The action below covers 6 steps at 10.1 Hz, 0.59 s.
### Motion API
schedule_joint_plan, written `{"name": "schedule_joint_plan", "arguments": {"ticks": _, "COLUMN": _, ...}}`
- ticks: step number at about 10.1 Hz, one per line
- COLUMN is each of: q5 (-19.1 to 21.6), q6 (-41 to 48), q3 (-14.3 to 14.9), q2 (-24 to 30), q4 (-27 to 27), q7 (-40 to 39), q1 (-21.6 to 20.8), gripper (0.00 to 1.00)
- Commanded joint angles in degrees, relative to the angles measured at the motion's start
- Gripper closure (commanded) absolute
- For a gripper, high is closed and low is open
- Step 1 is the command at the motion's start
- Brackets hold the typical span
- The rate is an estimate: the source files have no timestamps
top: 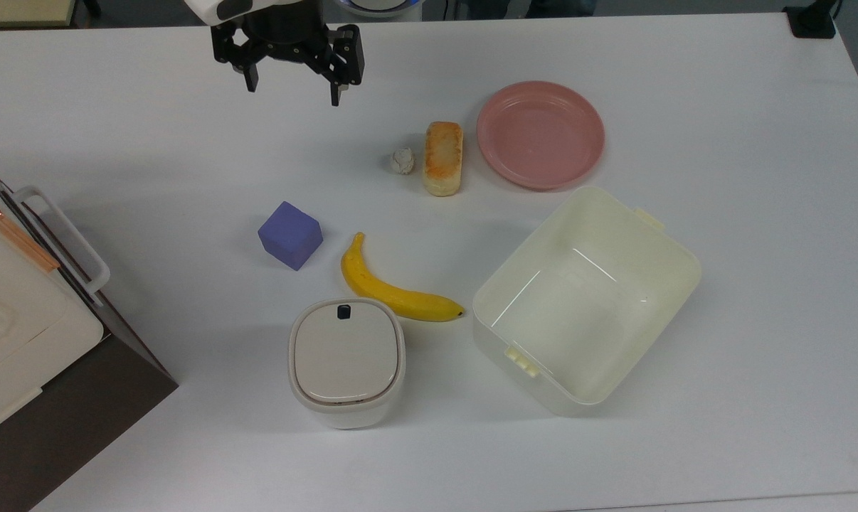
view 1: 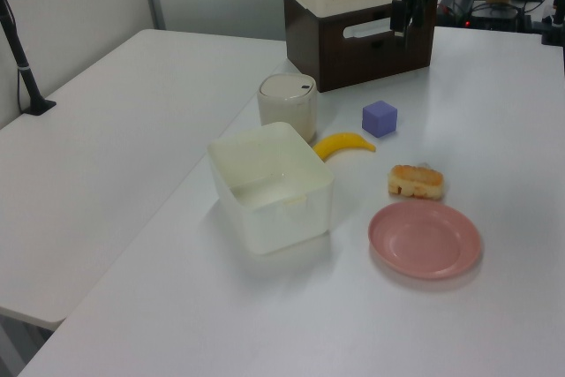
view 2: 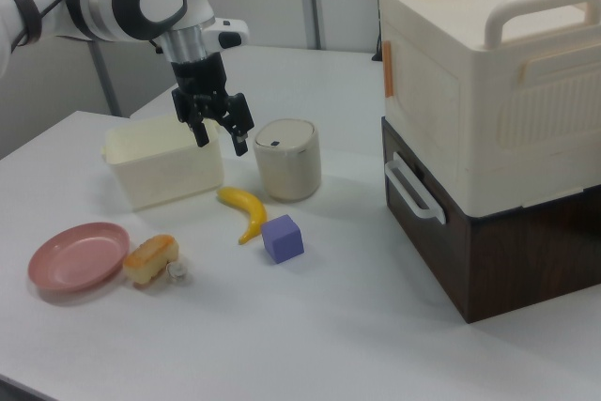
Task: Open the trash can
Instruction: 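Move the open gripper down toward the small white trash can lid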
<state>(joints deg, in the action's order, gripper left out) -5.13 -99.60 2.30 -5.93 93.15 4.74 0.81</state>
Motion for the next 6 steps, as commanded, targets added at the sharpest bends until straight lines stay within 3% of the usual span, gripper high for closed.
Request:
{"name": "schedule_joint_plan", "arguments": {"ticks": 1, "q5": 5.70, "q6": -1.10, "q3": 0.25, "q2": -0.48, "q4": -0.60, "q7": 0.53, "q1": 1.64, "gripper": 0.00}}
{"name": "schedule_joint_plan", "arguments": {"ticks": 3, "q5": 6.97, "q6": -5.59, "q3": 0.25, "q2": -1.10, "q4": -0.51, "q7": 0.44, "q1": 2.00, "gripper": 0.03}}
{"name": "schedule_joint_plan", "arguments": {"ticks": 5, "q5": 8.03, "q6": -9.02, "q3": 0.25, "q2": -1.72, "q4": -0.51, "q7": 0.44, "q1": 2.00, "gripper": 0.25}}
{"name": "schedule_joint_plan", "arguments": {"ticks": 6, "q5": 8.29, "q6": -11.65, "q3": 0.25, "q2": -1.98, "q4": -0.34, "q7": 0.35, "q1": 2.00, "gripper": 0.43}}
